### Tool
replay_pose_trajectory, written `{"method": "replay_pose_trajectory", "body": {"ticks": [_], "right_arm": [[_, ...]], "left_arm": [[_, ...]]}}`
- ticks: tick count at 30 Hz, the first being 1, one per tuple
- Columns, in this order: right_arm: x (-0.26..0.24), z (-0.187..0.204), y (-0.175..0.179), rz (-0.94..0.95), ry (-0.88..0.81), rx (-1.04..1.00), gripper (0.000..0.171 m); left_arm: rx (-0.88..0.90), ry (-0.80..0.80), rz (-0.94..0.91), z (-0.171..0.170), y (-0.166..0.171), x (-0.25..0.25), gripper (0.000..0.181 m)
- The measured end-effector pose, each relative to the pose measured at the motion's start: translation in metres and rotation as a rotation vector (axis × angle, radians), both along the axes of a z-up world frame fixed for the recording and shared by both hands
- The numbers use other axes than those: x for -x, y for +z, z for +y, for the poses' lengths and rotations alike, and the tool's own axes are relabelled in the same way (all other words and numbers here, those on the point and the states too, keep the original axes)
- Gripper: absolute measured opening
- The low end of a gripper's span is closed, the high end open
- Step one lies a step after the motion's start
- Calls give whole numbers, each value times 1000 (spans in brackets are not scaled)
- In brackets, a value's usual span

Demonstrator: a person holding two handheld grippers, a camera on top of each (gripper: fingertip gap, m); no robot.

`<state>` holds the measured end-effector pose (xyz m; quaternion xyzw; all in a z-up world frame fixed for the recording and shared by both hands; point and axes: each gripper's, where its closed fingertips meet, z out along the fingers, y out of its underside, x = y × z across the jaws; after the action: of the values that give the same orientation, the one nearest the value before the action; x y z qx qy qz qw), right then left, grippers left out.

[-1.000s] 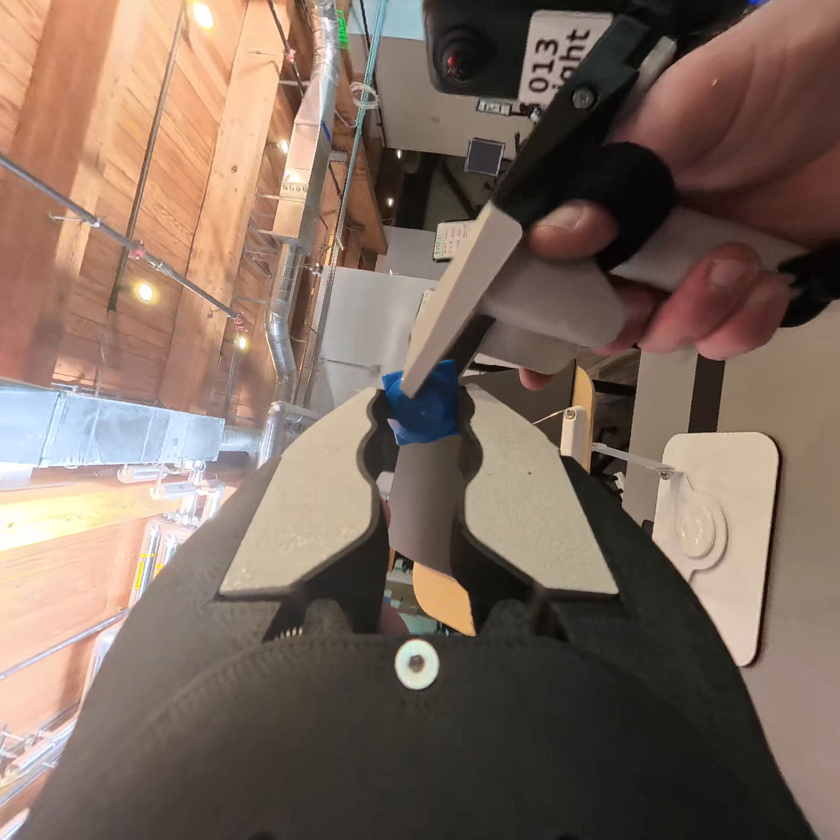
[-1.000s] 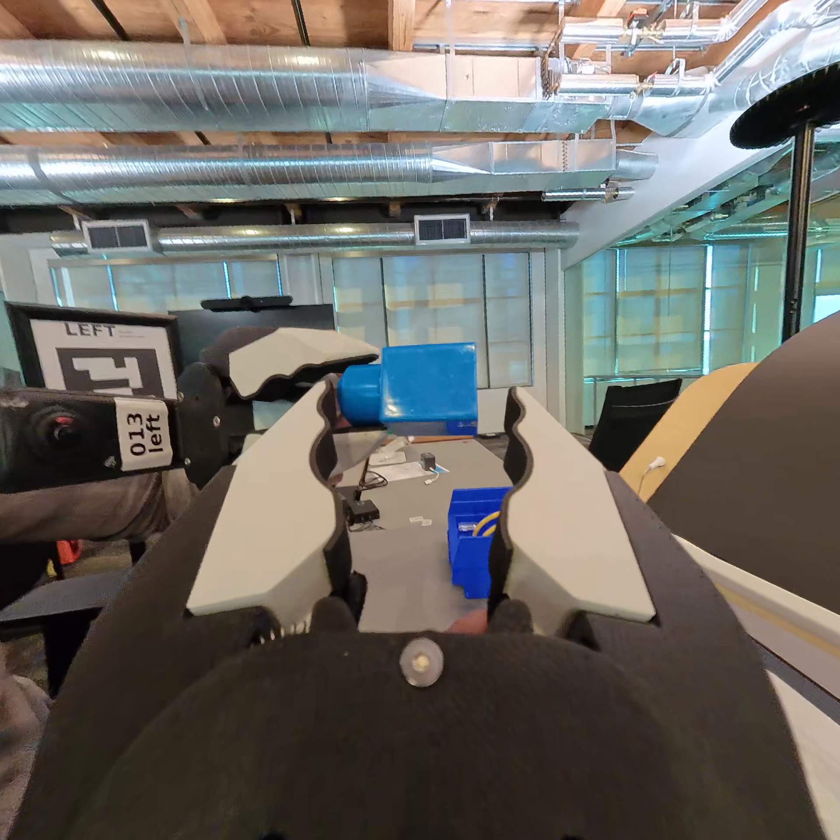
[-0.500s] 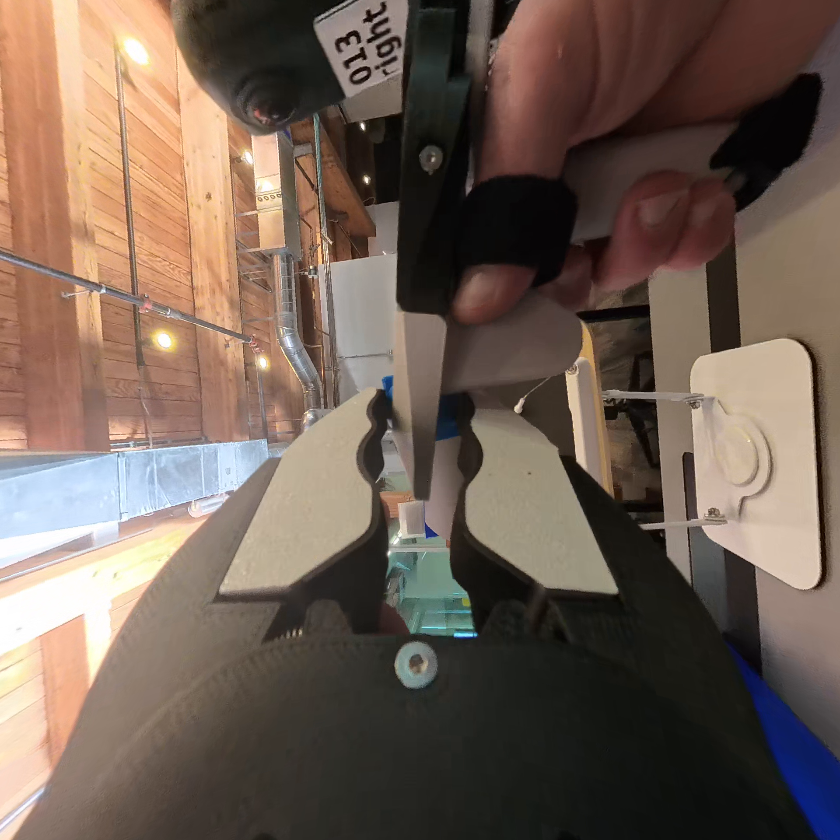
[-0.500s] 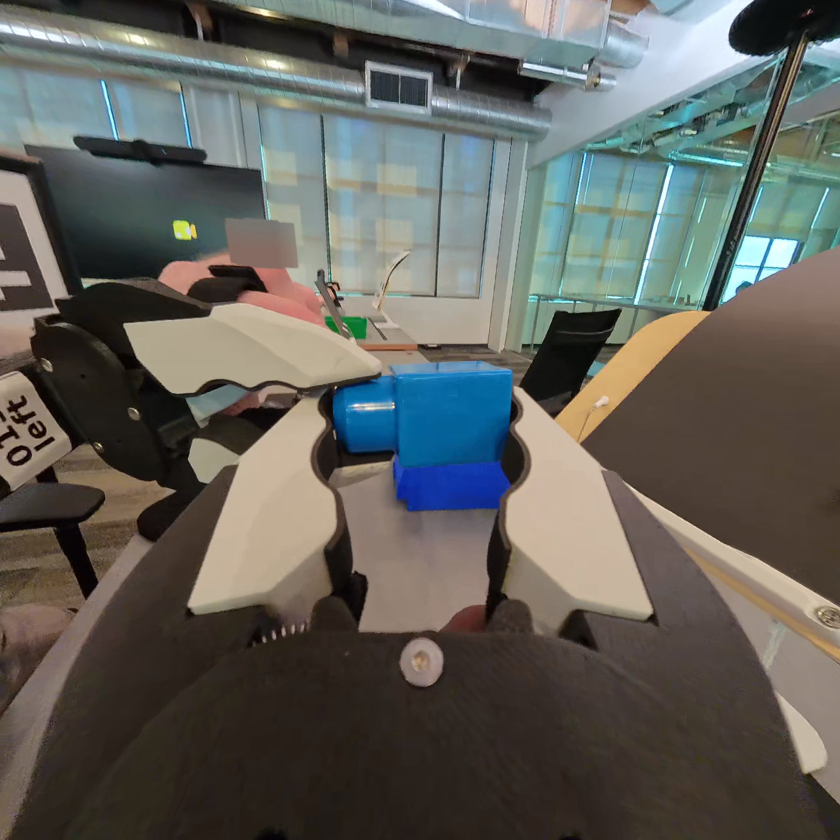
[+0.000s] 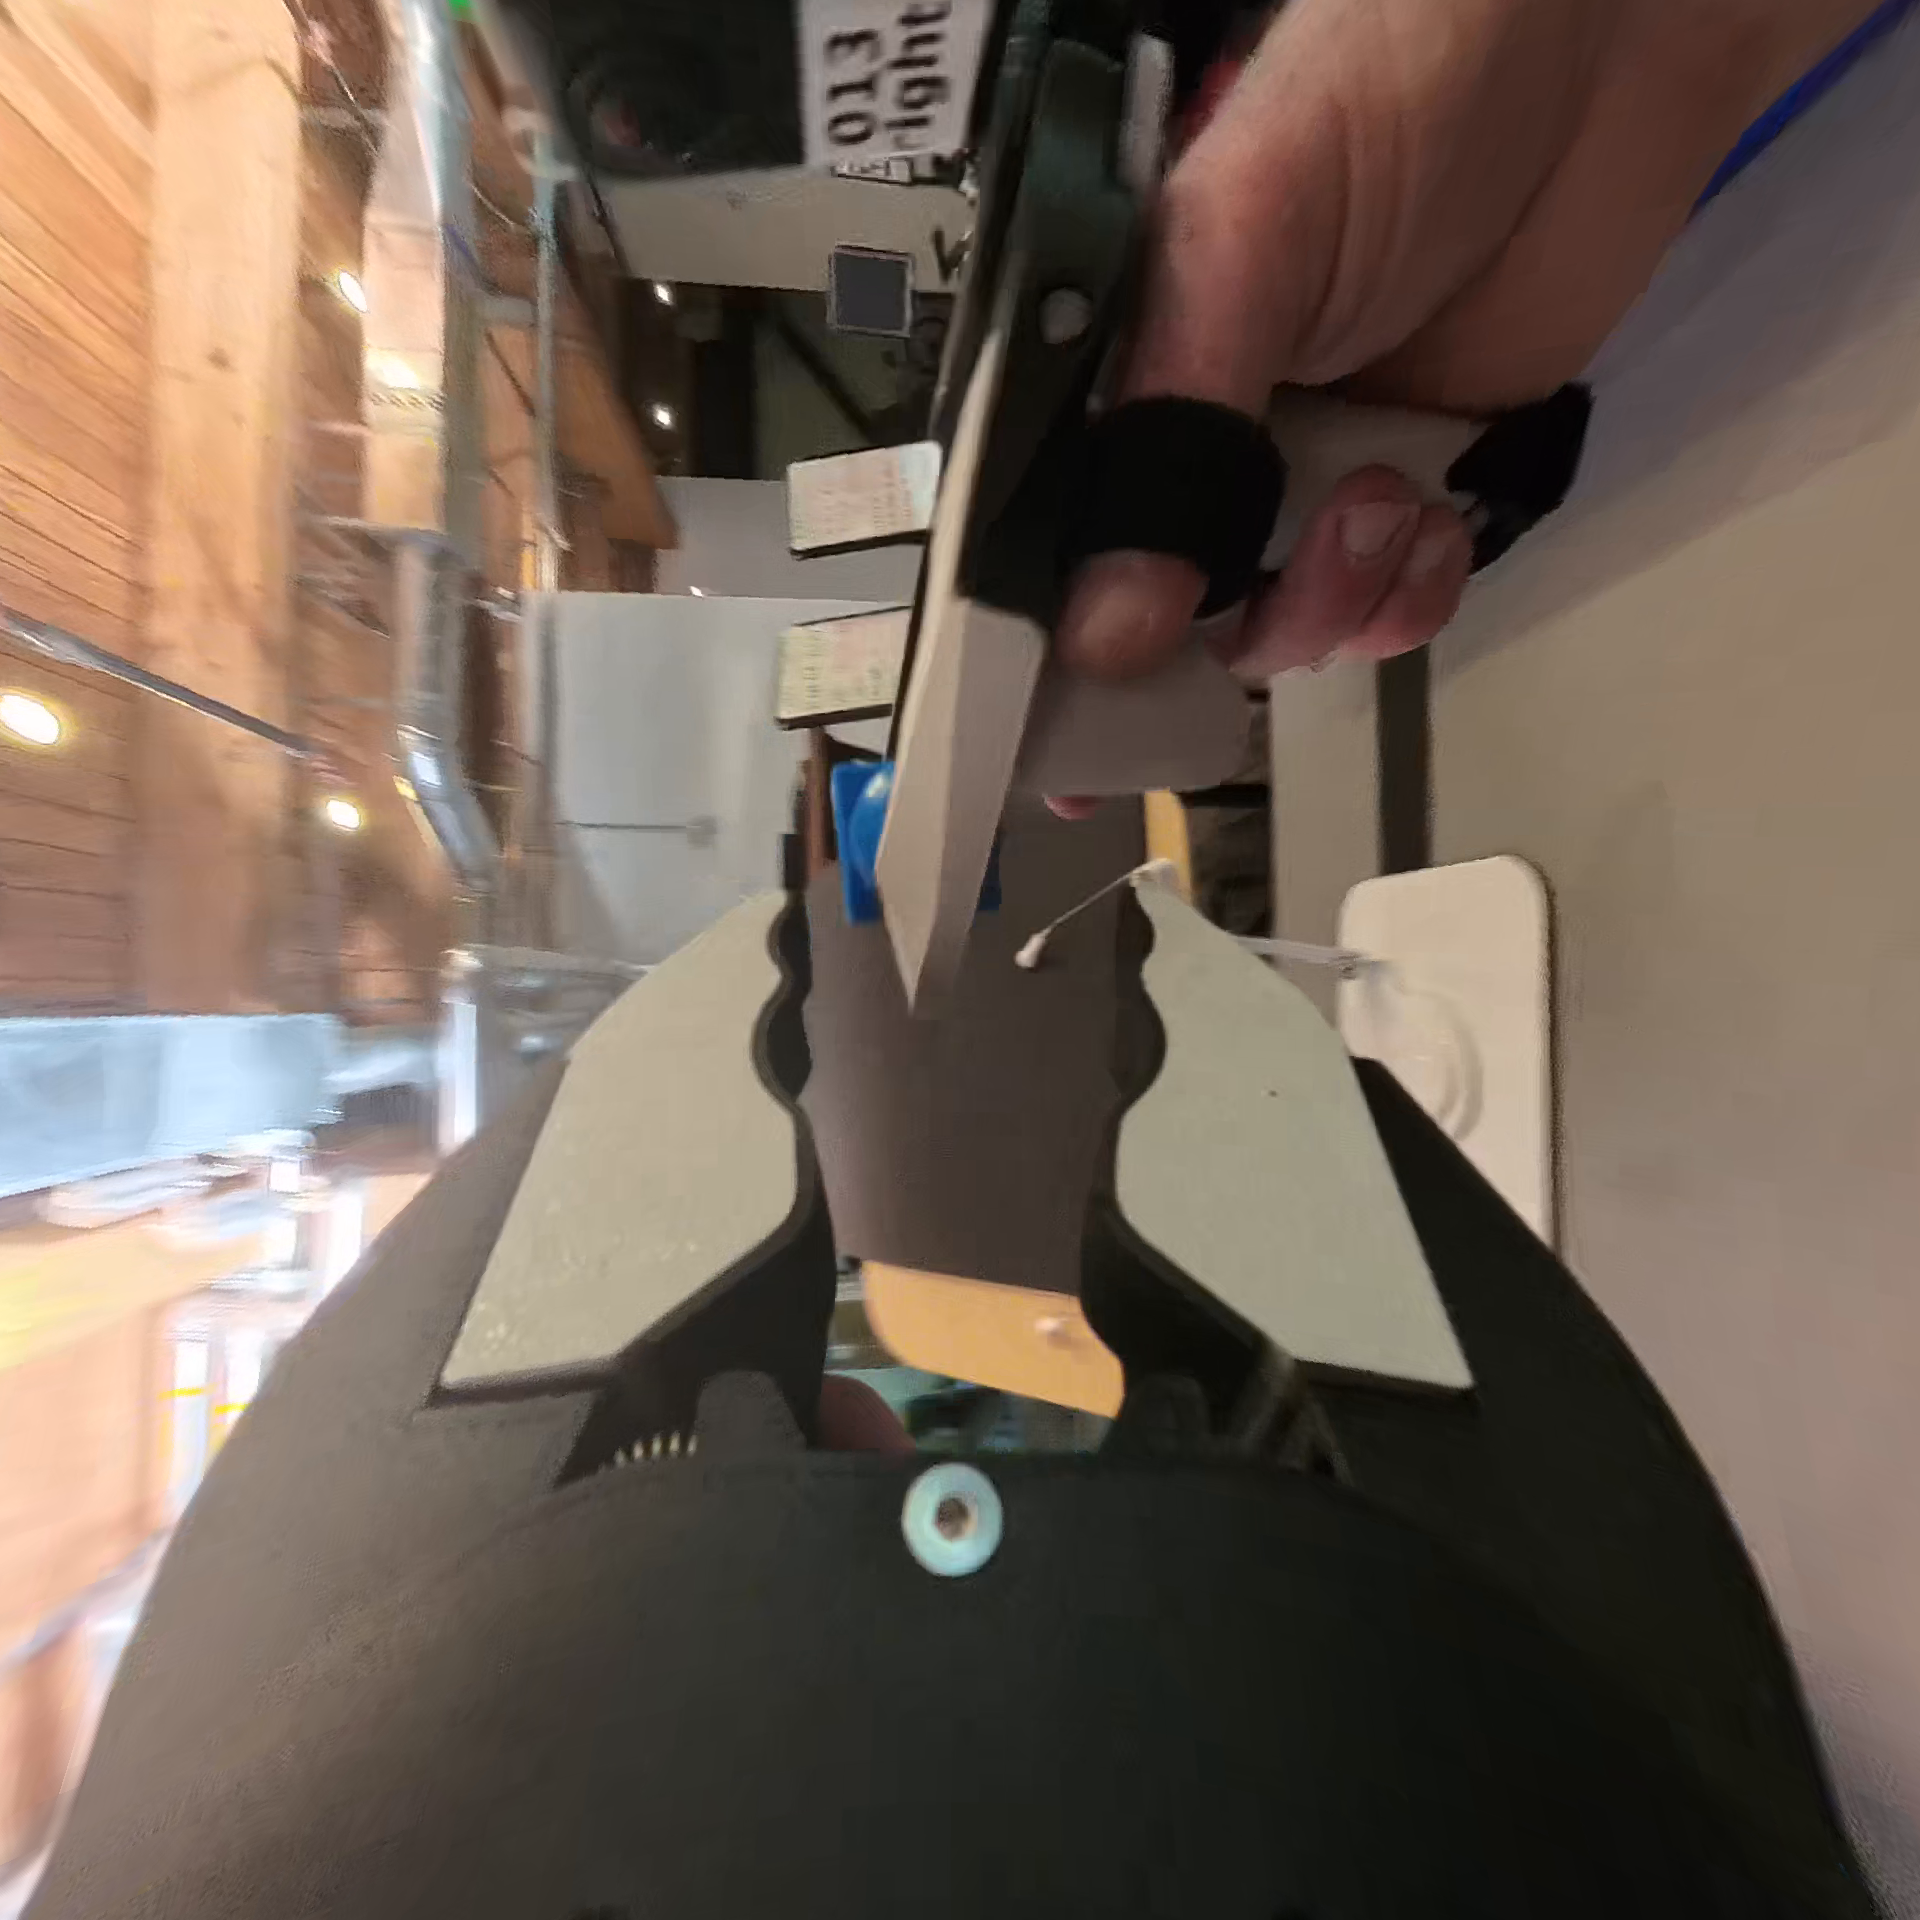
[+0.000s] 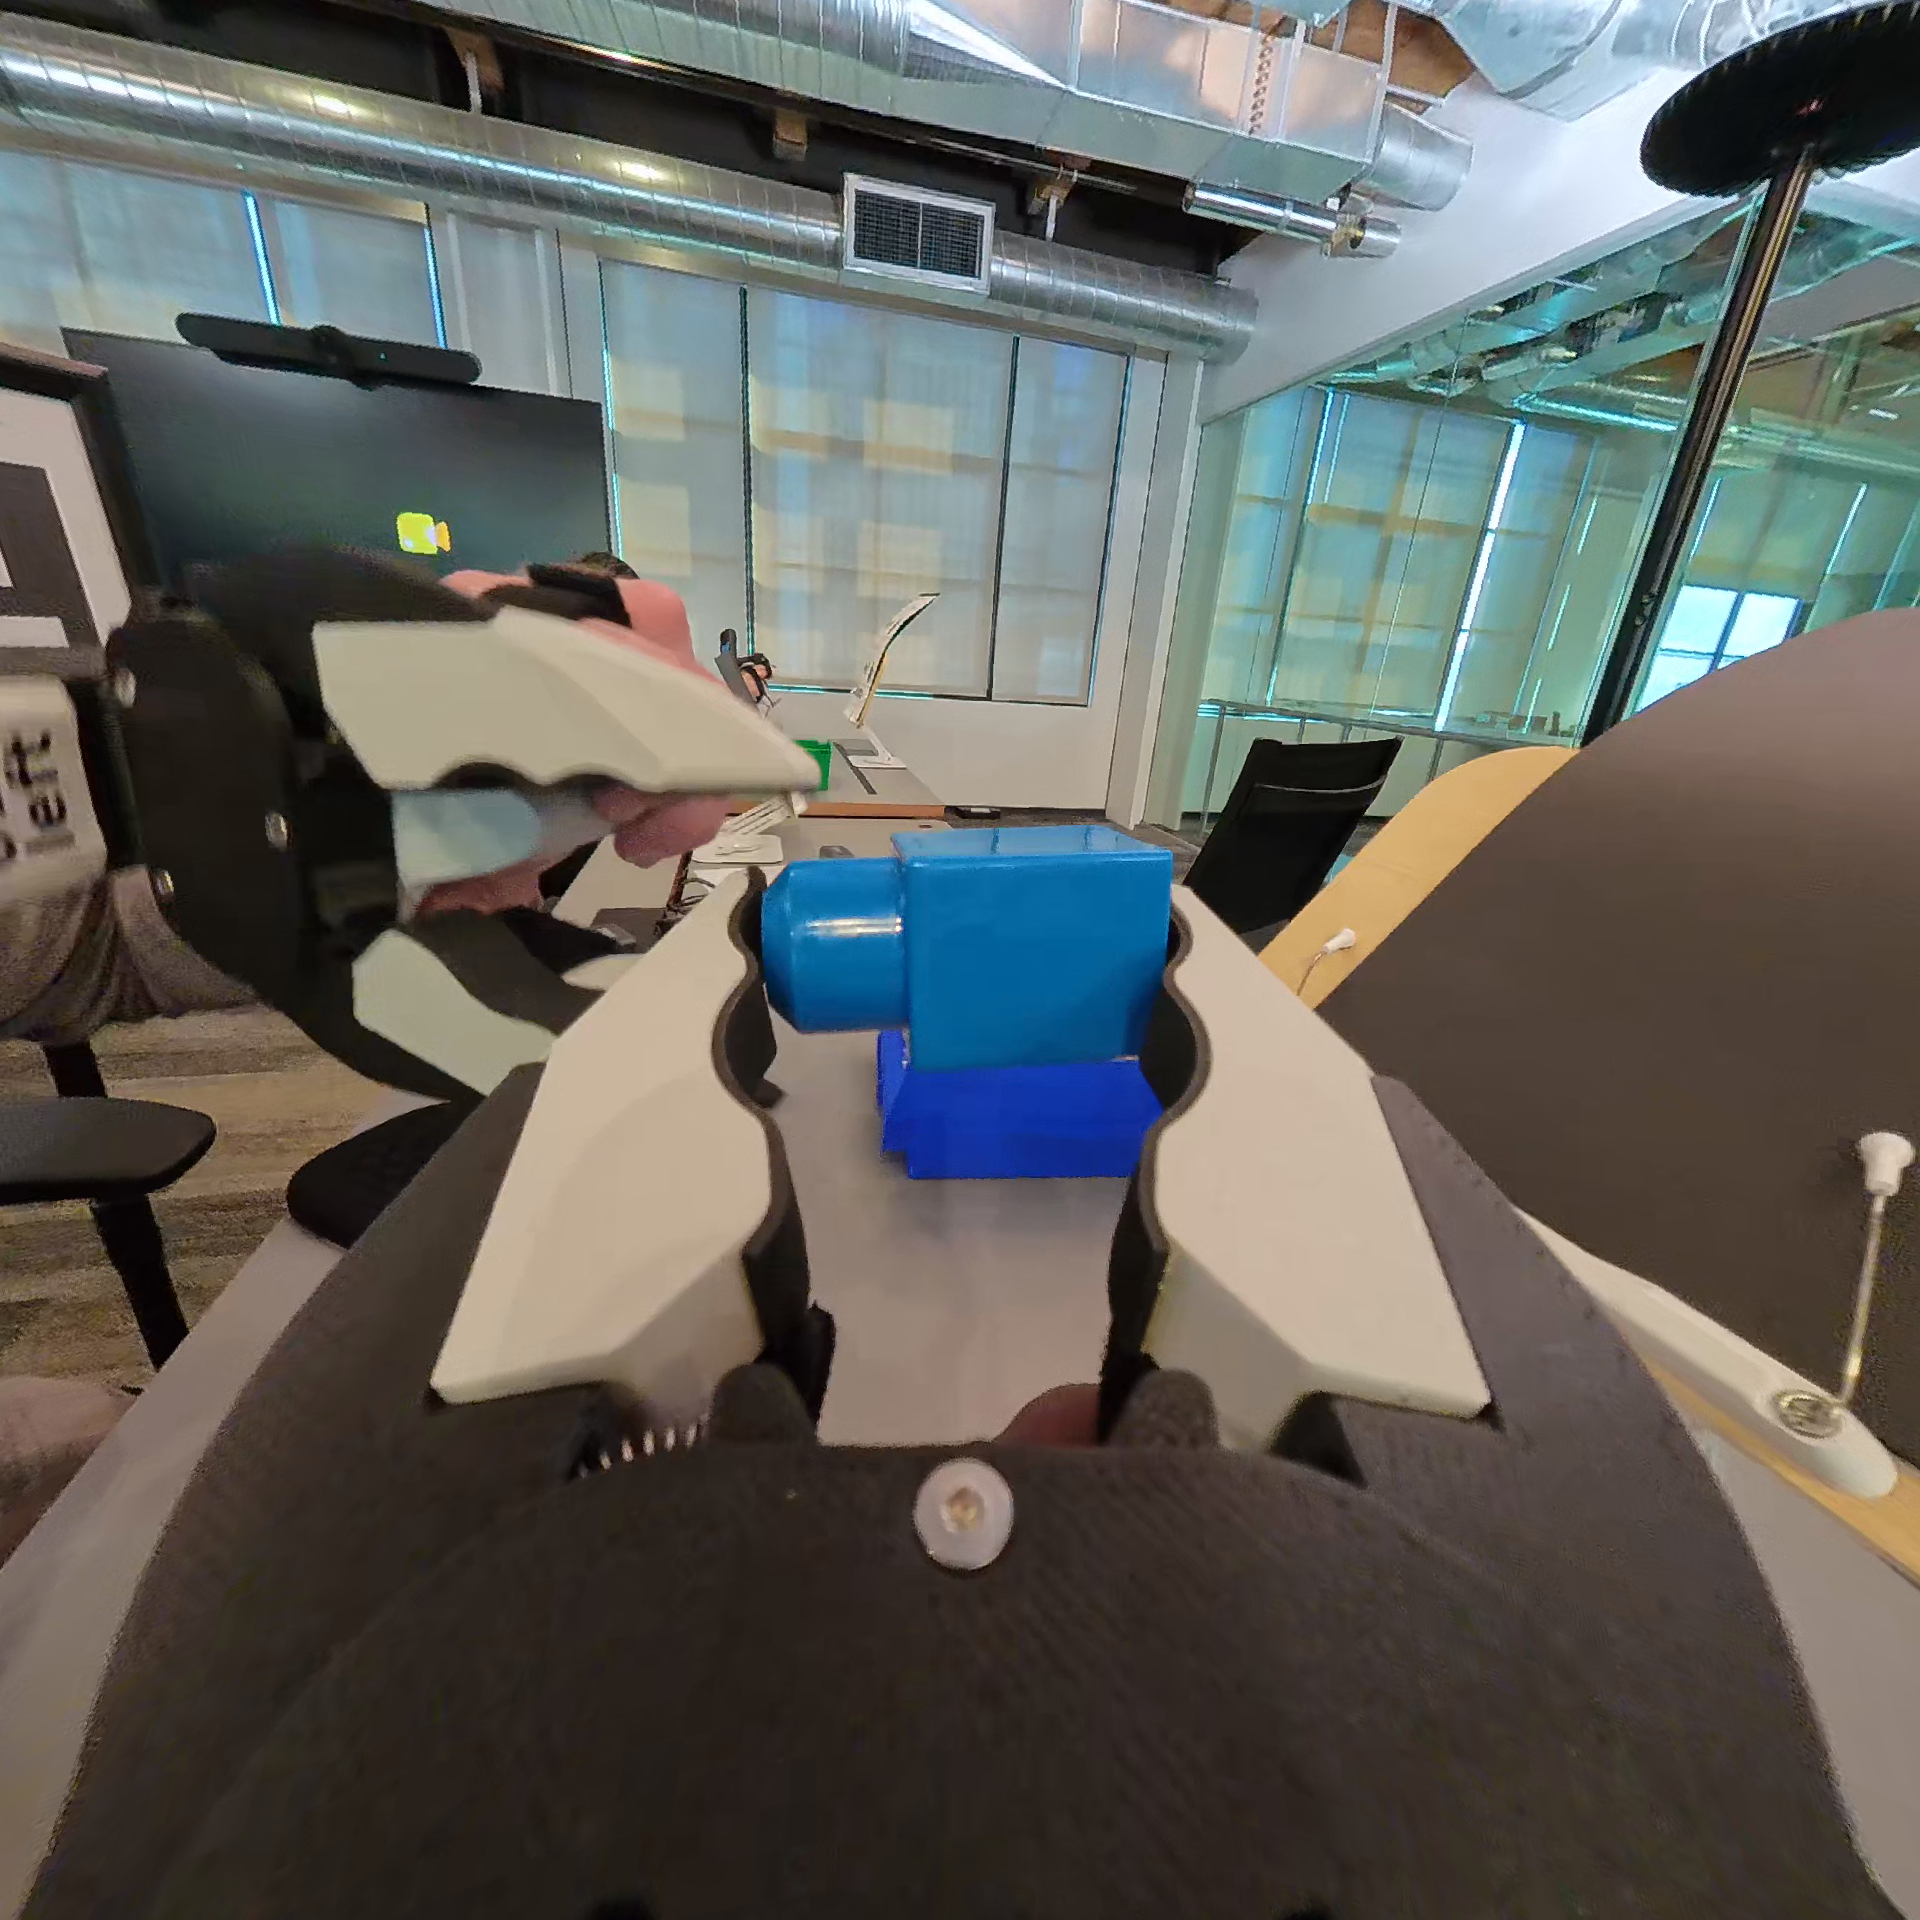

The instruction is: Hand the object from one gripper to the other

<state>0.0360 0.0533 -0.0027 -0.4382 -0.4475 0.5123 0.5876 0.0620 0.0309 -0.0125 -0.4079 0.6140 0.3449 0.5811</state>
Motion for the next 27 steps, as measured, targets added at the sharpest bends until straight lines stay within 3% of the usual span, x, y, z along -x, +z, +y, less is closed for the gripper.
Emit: {"method": "replay_pose_trajectory", "body": {"ticks": [2,8,12,15,27], "right_arm": [[-4,-1,1,2,3,-51,69],[-8,-28,3,-6,16,-329,70],[-7,-49,-1,-7,39,-497,69],[-4,-61,-6,-21,56,-580,69],[6,-83,-19,-53,-8,-888,70]], "left_arm": [[137,-31,-145,-7,7,6,59],[793,-198,-826,-16,19,13,66],[1169,-311,-1071,-21,11,5,78],[1337,-405,-1114,-29,8,-4,72],[1542,-542,-1035,-54,-14,-33,48]]}}
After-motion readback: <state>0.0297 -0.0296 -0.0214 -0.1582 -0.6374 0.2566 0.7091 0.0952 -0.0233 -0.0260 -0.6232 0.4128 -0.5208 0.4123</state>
